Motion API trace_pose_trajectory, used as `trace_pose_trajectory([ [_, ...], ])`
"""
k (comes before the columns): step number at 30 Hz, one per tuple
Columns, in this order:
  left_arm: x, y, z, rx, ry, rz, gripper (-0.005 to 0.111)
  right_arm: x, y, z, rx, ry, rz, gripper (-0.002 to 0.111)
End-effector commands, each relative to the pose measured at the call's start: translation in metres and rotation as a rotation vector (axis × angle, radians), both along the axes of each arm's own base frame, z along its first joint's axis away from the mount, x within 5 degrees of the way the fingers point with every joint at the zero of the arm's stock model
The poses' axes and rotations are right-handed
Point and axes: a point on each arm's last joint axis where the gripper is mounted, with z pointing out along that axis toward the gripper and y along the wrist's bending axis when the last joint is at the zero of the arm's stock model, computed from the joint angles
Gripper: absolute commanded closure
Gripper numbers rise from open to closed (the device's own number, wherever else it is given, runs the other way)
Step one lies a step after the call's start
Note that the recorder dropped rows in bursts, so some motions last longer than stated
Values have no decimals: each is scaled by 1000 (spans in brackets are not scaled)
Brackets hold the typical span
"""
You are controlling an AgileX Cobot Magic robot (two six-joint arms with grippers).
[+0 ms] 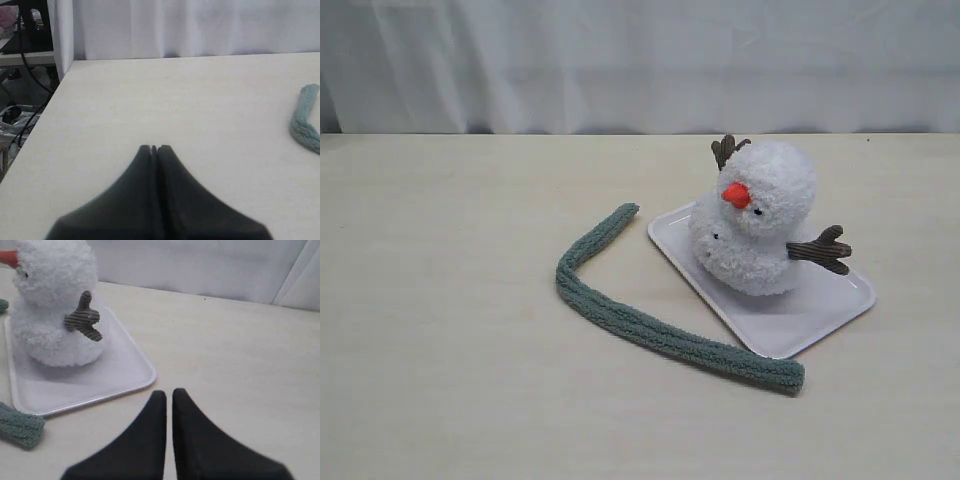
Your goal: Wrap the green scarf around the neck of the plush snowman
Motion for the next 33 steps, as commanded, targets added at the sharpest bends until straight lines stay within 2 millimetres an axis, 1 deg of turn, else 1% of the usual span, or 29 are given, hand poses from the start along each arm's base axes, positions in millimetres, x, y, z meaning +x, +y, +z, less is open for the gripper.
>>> trace_pose_trajectory([
  [1, 0, 0, 0, -3, -14, 0, 107, 2, 0, 9, -44, -111, 10, 104],
  [3, 0, 0, 0, -3, -14, 0, 107, 3, 2, 17, -46, -194, 25, 104],
  [7, 0, 0, 0, -3, -14, 0, 107, 3, 4, 27, -43, -307, 45, 104],
  [8, 0, 0, 0, -3, -14, 0, 107, 3, 5, 31, -27, -354, 52, 104],
  [10, 0, 0, 0, -3, -10, 0, 107, 1, 7, 46, 18, -521, 73, 104],
  [12, 0, 0, 0, -3, -10, 0, 107, -5, 8, 64, 83, -729, 99, 104],
  [13, 0, 0, 0, -3, -10, 0, 107, -8, 9, 70, 136, -800, 112, 104],
  [15, 0, 0, 0, -3, -10, 0, 107, -16, 8, 81, 301, -942, 145, 104],
  [17, 0, 0, 0, -3, -10, 0, 107, -22, 6, 88, 406, -1051, 167, 104],
  [18, 0, 0, 0, -3, -10, 0, 107, -22, 5, 89, 448, -1053, 168, 104],
  [20, 0, 0, 0, -3, -10, 0, 107, -21, 5, 100, 467, -984, 155, 104],
  [22, 0, 0, 0, -3, -10, 0, 107, -21, 5, 115, 472, -830, 119, 103],
  [23, 0, 0, 0, -3, -10, 0, 107, -23, 5, 122, 474, -770, 106, 101],
  [26, 0, 0, 0, -3, -10, 0, 107, -22, 5, 147, 399, -601, 60, 87],
  [29, 0, 0, 0, -3, -10, 0, 107, -20, 3, 174, 351, -444, 6, 66],
  [31, 0, 0, 0, -3, -10, 0, 107, -13, 1, 186, 302, -302, -26, 54],
  [33, 0, 0, 0, -3, -10, 0, 107, -3, 1, 195, 248, -145, -39, 49],
])
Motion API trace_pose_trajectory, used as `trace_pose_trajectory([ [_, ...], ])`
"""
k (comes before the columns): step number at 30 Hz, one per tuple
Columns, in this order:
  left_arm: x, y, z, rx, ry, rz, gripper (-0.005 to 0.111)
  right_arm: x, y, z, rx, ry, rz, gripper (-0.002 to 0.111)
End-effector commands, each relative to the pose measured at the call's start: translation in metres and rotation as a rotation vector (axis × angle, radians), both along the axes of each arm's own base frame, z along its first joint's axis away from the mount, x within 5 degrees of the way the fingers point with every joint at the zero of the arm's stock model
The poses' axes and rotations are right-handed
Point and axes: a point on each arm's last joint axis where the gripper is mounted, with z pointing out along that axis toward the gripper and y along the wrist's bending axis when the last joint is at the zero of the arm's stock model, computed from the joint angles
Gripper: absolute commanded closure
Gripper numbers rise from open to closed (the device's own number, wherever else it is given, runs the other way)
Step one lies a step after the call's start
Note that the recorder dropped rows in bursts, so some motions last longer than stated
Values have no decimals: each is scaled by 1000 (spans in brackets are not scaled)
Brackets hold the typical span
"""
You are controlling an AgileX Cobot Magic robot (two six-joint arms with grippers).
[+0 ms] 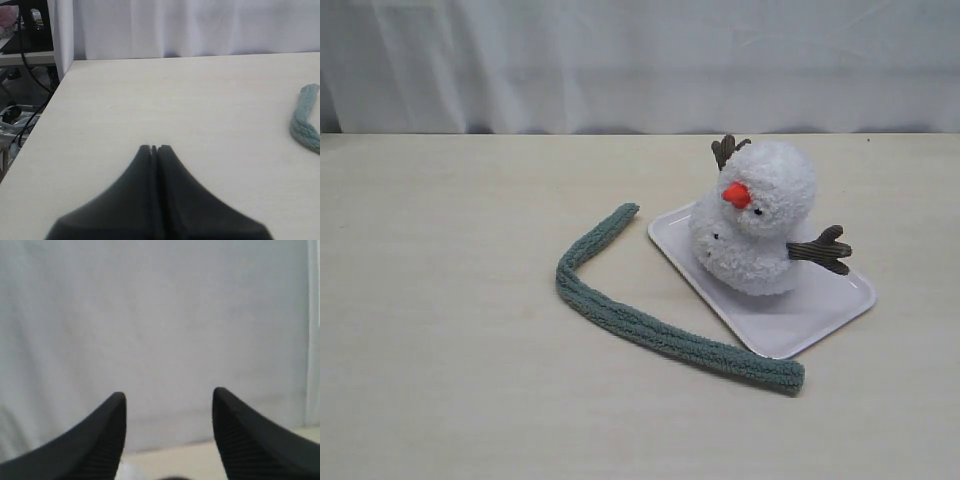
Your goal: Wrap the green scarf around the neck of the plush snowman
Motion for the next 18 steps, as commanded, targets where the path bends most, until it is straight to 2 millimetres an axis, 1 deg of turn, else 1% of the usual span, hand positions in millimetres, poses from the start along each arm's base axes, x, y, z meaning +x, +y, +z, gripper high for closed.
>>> trace_pose_trajectory([
  [1, 0, 0, 0, -3, -10, 0, 107, 20, -1, 14, -115, 385, -9, 49],
  [3, 0, 0, 0, -3, -10, 0, 107, 32, 2, 18, -149, 513, 39, 49],
  [5, 0, 0, 0, -3, -10, 0, 107, 45, 7, 20, -162, 591, 100, 49],
  [6, 0, 0, 0, -3, -10, 0, 107, 52, 11, 19, -164, 623, 155, 49],
  [7, 0, 0, 0, -3, -10, 0, 107, 66, 20, 15, -168, 653, 259, 49],
  [8, 0, 0, 0, -3, -14, 0, 107, 75, 26, 9, -162, 687, 327, 49],
  [9, 0, 0, 0, -3, -14, 0, 107, 86, 36, 1, -135, 728, 453, 49],
  [10, 0, 0, 0, -3, -14, 0, 107, 95, 42, -6, -111, 758, 528, 51],
  [11, 0, 0, 0, -3, -14, 0, 107, 107, 48, -19, -86, 793, 612, 53],
  [12, 0, 0, 0, -3, -14, 0, 107, 114, 51, -28, -81, 819, 646, 54],
  [13, 0, 0, 0, -3, -14, 0, 107, 125, 54, -46, -82, 883, 680, 54],
  [14, 0, 0, 0, -3, -14, 0, 107, 130, 56, -55, -92, 911, 692, 54],
  [16, 0, 0, 0, -3, -14, 0, 107, 143, 74, -78, -168, 965, 715, 54],
  [17, 0, 0, 0, -3, -14, 0, 107, 147, 82, -85, -195, 970, 708, 54],
  [18, 0, 0, 0, -3, -14, 0, 107, 151, 95, -94, -239, 984, 709, 54],
])
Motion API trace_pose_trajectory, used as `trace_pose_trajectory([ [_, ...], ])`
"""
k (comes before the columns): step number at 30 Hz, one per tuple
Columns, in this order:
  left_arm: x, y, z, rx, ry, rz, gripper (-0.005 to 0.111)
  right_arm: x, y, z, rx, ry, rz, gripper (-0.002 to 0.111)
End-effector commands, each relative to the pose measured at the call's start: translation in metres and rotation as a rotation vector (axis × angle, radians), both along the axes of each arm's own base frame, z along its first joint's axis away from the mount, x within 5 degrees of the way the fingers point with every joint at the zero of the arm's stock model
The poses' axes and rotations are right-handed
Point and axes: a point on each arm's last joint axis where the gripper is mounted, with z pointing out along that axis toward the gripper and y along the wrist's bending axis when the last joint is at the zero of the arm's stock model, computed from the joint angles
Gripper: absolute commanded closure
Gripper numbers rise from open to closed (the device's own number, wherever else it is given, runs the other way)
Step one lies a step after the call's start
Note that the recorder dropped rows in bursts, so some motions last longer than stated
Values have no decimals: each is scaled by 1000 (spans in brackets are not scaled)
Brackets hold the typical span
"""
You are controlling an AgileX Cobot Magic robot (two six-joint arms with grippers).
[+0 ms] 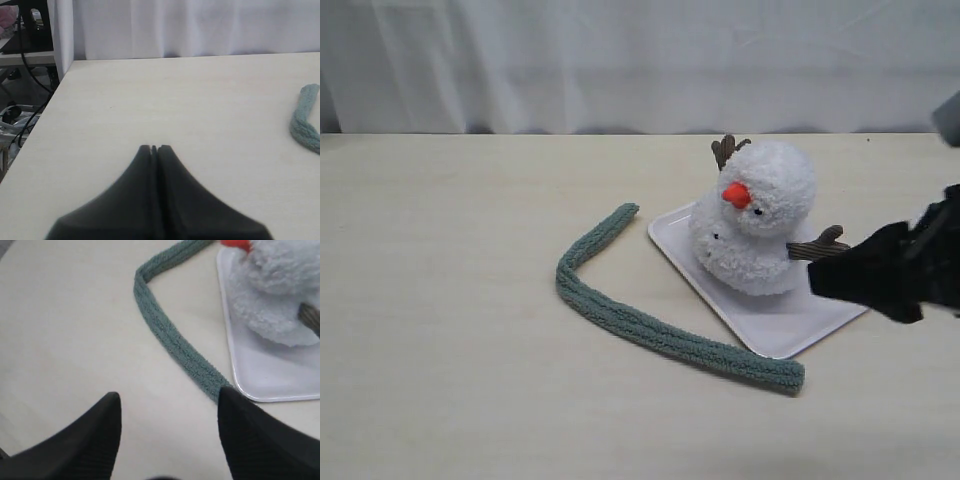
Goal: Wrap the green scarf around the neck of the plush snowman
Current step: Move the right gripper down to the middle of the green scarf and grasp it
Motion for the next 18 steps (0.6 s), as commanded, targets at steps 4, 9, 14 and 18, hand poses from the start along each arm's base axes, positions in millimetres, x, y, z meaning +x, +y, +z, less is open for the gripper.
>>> trace_pose_trajectory([
  [4, 0, 0, 0, -3, -14, 0, 107, 26, 75, -57, -206, -1, 157, 54],
  [9, 0, 0, 0, -3, -14, 0, 107, 44, 116, -72, -238, -15, 245, 45],
  [14, 0, 0, 0, -3, -10, 0, 107, 66, 150, -84, -272, -35, 308, 45],
  [18, 0, 0, 0, -3, -10, 0, 107, 86, 174, -96, -304, -43, 344, 45],
])
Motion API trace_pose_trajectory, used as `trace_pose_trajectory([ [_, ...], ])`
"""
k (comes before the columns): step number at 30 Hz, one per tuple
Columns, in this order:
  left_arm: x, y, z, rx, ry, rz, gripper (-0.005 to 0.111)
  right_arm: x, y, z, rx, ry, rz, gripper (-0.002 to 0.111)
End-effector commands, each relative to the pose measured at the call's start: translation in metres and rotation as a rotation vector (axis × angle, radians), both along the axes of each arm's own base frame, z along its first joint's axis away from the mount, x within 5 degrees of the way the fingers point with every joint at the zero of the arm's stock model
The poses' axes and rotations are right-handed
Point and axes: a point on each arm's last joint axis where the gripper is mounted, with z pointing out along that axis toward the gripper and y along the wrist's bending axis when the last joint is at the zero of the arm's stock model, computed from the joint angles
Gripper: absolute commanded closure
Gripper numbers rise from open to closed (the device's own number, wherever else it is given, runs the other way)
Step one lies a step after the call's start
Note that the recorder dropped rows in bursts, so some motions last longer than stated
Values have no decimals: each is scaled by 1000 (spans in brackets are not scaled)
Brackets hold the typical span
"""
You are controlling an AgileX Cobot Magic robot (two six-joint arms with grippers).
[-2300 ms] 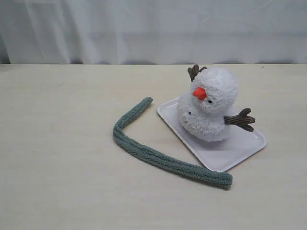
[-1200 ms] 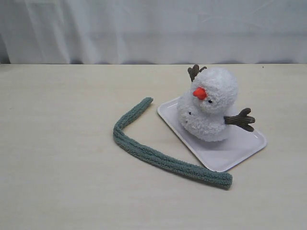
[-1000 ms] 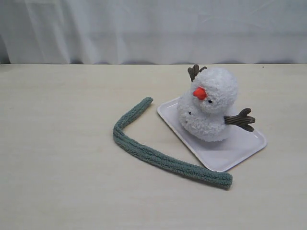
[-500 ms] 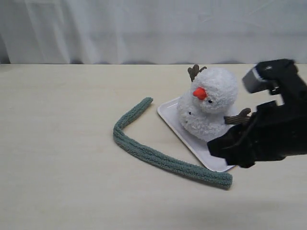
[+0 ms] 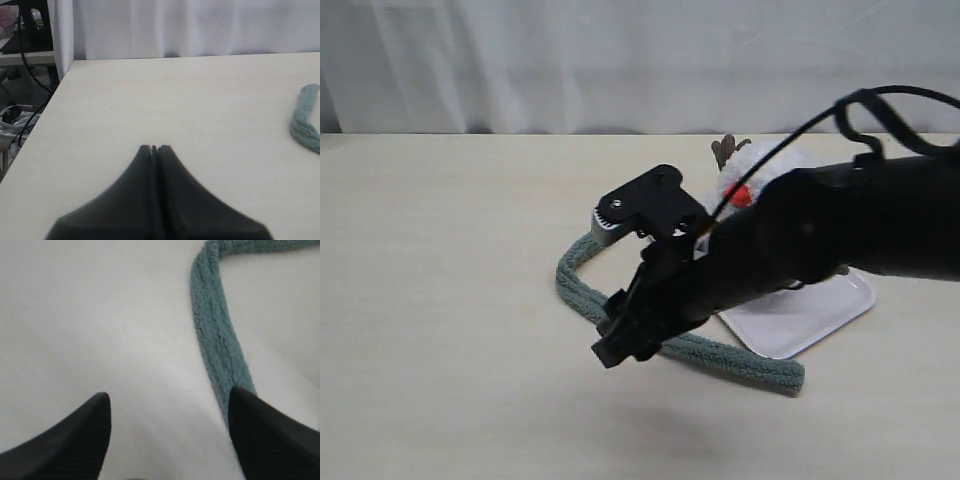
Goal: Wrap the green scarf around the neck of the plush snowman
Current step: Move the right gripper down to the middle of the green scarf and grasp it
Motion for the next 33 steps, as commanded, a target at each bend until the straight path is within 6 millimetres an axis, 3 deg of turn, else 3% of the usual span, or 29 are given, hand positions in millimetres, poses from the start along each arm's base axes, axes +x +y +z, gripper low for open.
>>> trace_pose_trajectory([
  [1, 0, 0, 0, -3, -10, 0, 107, 23, 25, -15, -28, -12, 29, 45],
  [6, 0, 0, 0, -3, -10, 0, 107, 45, 41, -43, -102, -11, 73, 45],
  [11, 0, 0, 0, -3, -10, 0, 107, 60, 44, -67, -233, -52, 138, 45],
  [21, 0, 0, 0, -3, -10, 0, 107, 76, 39, -84, -372, -130, 141, 45],
  [28, 0, 0, 0, -3, -14, 0, 107, 81, 28, -99, -410, -70, 105, 45],
  [31, 0, 0, 0, -3, -14, 0, 107, 79, 27, -107, -423, -50, 108, 53],
  [33, 0, 0, 0, -3, -14, 0, 107, 79, 27, -110, -422, -40, 102, 65],
])
